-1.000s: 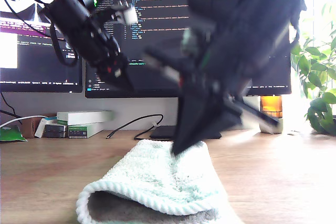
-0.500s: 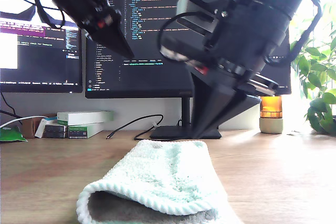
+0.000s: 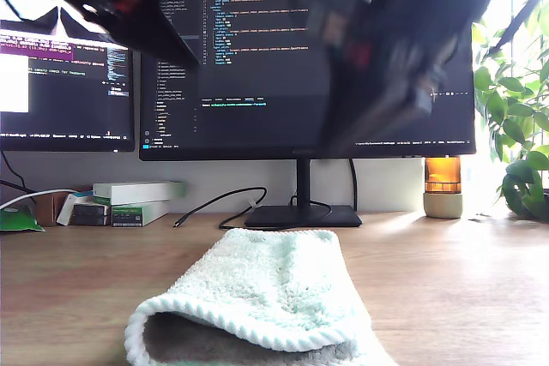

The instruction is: Fold the tea towel to a neat square and place it to the right

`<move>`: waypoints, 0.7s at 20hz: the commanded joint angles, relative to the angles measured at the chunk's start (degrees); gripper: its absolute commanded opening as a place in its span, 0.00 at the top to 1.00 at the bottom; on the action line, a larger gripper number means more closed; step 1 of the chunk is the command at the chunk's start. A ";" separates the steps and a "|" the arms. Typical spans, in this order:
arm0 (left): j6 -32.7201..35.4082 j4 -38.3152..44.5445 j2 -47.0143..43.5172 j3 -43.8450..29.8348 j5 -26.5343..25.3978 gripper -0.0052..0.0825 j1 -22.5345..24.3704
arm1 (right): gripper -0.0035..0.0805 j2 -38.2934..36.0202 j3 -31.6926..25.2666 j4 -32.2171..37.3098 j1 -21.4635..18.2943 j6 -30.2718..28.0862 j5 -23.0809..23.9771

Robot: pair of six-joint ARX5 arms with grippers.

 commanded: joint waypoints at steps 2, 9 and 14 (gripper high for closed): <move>-5.57 4.13 -5.73 -6.97 1.55 0.97 -0.15 | 0.97 -5.33 -5.42 0.85 -0.15 -2.49 -2.67; -13.33 4.28 -18.32 -18.97 3.56 0.97 -3.34 | 0.97 -23.19 -16.83 2.36 -0.13 -1.84 -6.80; -20.11 -2.12 -24.63 -24.09 1.49 0.97 -11.50 | 0.97 -34.49 -19.37 -7.34 -0.04 -0.37 -6.82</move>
